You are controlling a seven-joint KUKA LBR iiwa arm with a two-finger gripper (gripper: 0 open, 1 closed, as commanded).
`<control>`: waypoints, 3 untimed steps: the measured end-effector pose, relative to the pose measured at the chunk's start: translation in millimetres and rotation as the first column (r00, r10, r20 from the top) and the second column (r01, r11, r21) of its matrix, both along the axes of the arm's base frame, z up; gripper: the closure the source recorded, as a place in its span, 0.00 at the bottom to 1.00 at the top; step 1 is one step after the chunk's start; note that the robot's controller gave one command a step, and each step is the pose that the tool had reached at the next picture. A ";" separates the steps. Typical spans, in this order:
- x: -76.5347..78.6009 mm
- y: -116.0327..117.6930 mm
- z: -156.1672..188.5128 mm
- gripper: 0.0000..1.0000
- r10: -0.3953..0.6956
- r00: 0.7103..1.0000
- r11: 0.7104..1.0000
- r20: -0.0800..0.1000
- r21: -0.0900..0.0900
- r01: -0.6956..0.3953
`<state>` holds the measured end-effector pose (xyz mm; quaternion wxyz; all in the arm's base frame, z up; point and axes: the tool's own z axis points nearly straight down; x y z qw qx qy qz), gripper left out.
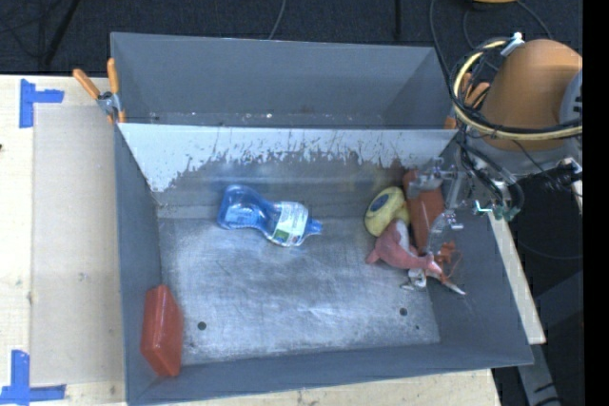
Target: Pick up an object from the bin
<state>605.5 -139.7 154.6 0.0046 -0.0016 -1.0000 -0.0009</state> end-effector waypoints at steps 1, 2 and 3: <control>1.9 0.7 4.9 0.00 0.004 1.000 1.000 0.008 -0.001 -0.004; -1.0 1.0 -43.8 0.00 -0.205 0.977 0.979 0.048 0.022 0.205; -0.6 2.7 -42.7 0.00 -0.185 0.981 0.983 0.050 0.017 0.185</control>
Offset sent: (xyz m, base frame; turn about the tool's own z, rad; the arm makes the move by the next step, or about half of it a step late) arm -0.0241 -0.0139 -0.0846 0.2784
